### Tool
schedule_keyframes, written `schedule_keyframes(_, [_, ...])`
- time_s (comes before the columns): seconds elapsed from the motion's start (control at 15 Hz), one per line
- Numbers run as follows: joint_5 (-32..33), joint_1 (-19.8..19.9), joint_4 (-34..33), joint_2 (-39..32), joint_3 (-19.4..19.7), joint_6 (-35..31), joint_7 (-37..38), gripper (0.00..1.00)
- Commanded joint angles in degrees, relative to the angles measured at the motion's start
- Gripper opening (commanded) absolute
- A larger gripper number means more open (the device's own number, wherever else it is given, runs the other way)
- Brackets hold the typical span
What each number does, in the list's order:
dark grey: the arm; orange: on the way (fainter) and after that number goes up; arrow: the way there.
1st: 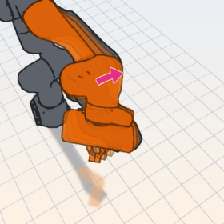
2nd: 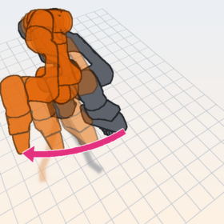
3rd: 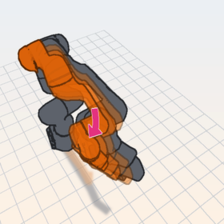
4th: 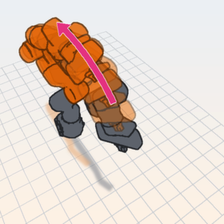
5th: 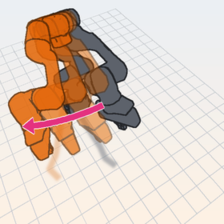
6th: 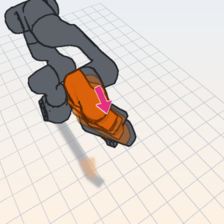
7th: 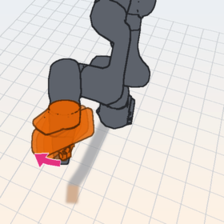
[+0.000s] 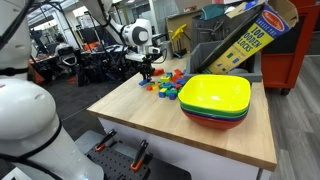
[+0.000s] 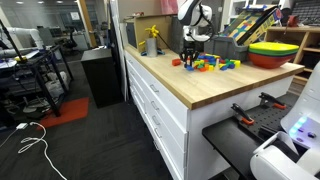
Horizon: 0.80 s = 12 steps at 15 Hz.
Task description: Pick the blue cylinder and blue square blocks at the rear end of the table and place them on the stack pile of blocks
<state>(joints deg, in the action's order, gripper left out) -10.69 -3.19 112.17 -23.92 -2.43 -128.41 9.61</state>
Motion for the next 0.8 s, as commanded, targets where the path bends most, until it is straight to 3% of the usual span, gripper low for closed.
schedule_keyframes(0.0, [-4.02,2.21,-2.74,0.00,1.70,0.41,4.76,0.08])
schedule_keyframes(0.27, [-8.15,3.82,-5.17,-0.43,3.42,-1.11,10.49,0.08])
schedule_keyframes(0.73, [-5.74,4.61,-10.42,-2.98,5.90,-3.24,11.51,0.08])
